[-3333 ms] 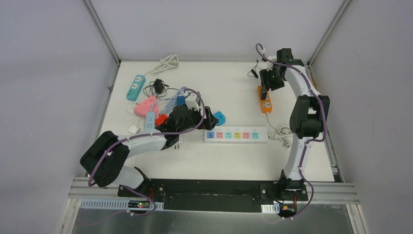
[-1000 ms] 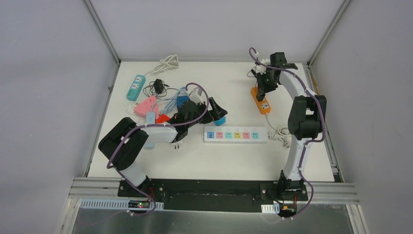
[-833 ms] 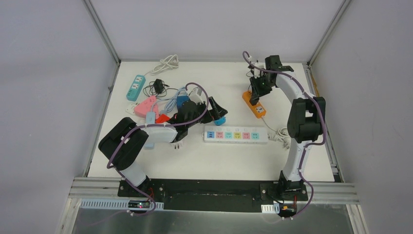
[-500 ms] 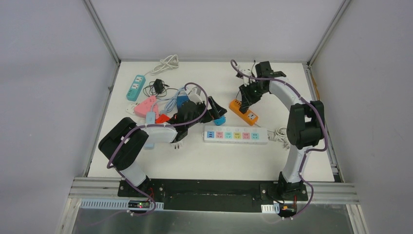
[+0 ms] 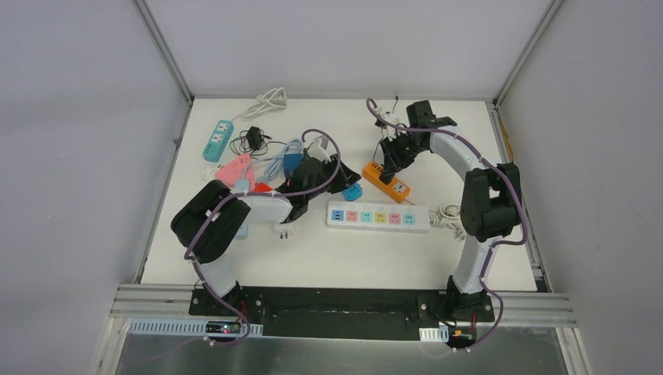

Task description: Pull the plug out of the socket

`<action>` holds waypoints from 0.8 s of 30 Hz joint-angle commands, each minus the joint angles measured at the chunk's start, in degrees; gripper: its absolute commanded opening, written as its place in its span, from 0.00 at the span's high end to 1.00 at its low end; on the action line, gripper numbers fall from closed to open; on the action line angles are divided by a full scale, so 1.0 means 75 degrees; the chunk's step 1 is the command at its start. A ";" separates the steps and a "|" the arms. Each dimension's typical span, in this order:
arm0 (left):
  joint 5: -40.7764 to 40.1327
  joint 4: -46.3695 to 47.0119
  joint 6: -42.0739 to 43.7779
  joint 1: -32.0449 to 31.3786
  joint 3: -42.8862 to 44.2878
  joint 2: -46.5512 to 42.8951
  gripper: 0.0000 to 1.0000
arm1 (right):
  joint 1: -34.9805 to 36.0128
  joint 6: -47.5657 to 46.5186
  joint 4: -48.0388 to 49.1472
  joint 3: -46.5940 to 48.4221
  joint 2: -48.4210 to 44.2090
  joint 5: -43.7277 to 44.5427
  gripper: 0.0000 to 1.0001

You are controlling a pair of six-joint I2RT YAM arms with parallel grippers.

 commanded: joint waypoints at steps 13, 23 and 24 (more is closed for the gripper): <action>0.1310 0.0440 -0.0341 0.0301 0.1955 0.2001 0.93 | 0.0267 -0.0015 0.0304 -0.0152 -0.0699 -0.0335 1.00; 0.1277 -0.0136 -0.0254 0.0295 0.2378 0.2632 0.92 | 0.0361 -0.0043 0.0267 -0.0134 -0.0810 -0.0293 1.00; 0.1212 -0.0353 -0.0206 0.0295 0.2421 0.2671 0.92 | 0.0366 -0.0086 0.0228 -0.0114 -0.0844 -0.0310 1.00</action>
